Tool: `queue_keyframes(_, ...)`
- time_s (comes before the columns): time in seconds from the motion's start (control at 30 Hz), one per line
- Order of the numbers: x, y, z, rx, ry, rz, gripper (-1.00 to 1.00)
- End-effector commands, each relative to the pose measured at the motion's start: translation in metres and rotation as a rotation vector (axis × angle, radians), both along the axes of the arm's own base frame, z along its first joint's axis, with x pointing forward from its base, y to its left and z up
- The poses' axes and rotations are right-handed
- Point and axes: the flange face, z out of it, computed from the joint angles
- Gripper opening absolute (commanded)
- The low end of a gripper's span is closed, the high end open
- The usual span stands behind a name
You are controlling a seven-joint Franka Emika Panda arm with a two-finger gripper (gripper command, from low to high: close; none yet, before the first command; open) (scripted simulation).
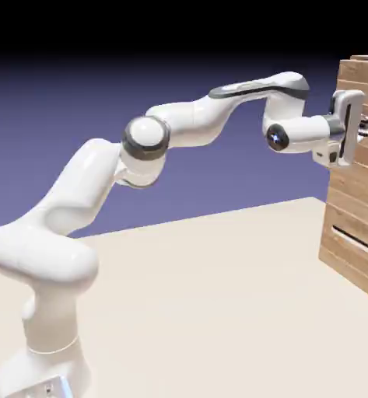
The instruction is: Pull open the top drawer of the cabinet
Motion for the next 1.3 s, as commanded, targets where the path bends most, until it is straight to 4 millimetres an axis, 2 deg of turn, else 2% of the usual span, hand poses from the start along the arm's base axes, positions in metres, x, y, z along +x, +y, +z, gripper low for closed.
queue_keyframes(0.0,-0.005,0.000,0.000,0.000,0.000,0.000,-1.00)
queue_keyframes(0.33,-0.069,0.000,0.000,0.000,0.000,0.000,-1.00)
queue_keyframes(0.87,-0.194,0.000,0.000,0.000,0.000,0.000,-1.00)
queue_keyframes(1.13,-0.263,0.000,0.000,0.000,-0.001,0.000,-1.00)
queue_keyframes(1.27,-0.271,0.000,0.001,0.001,-0.005,0.002,-1.00)
